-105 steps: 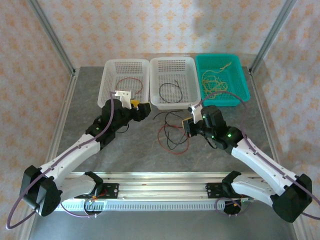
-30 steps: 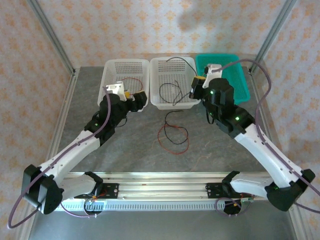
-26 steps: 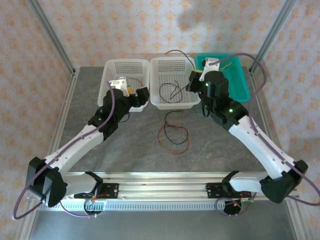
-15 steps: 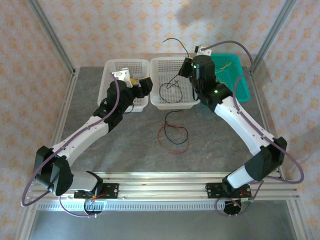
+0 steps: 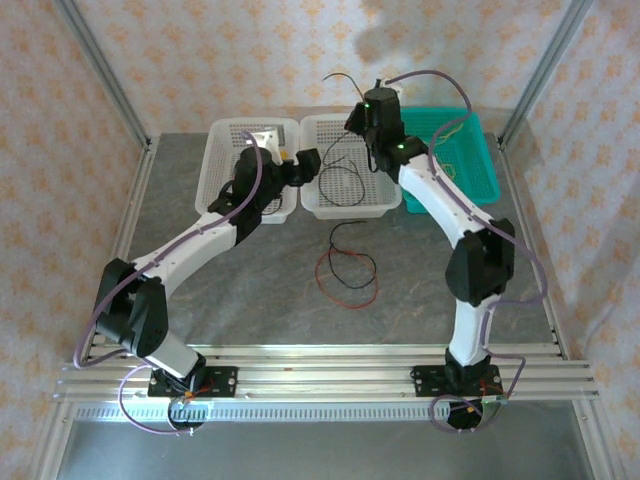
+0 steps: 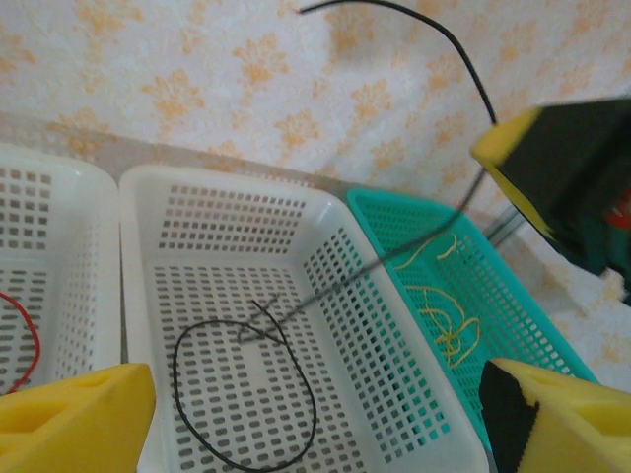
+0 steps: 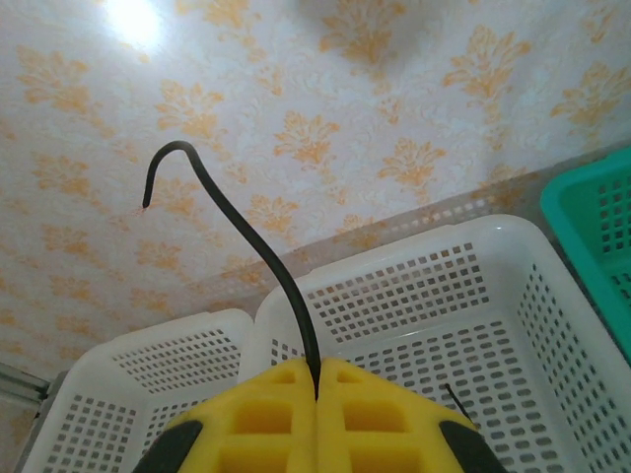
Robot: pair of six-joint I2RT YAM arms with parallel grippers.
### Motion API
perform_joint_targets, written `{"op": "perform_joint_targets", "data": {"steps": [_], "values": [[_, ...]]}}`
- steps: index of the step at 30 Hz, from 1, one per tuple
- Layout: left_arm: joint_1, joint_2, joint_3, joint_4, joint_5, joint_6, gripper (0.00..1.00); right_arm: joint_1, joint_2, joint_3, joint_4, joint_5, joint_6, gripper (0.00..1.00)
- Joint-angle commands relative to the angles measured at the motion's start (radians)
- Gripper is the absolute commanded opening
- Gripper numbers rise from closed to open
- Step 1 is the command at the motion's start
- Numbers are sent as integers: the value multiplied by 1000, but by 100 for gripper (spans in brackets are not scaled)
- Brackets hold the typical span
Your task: Untangle the cables
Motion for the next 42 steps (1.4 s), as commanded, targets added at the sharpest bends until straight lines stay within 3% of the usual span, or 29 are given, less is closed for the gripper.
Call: {"op": "perform_joint_targets", "data": {"steps": [1,6,11,16,23,26,32,42], "values": [[5,26,32,30,49,-2,87,-20,70,92,-39,-77,58,0],[-19,67,39,-2,43,12,86,-39,154,109,-59,-134,91,0],[-47,100,29,-11,37,18,86,-41,209,92,-120,-92,85,1],[-77,113,-7,-3,30,10,86,-42,225,46,-143,-77,76,10],[-123,95,-88,25,-7,0,86,-42,197,22,-150,-82,52,30],[-134,80,-111,31,-15,-5,86,-42,171,9,-148,-79,40,35],[-158,25,-157,20,-40,0,86,-40,58,-79,-113,-75,8,36],[-203,-140,-286,-22,-83,0,85,9,-292,-480,69,-83,-58,35]]}}
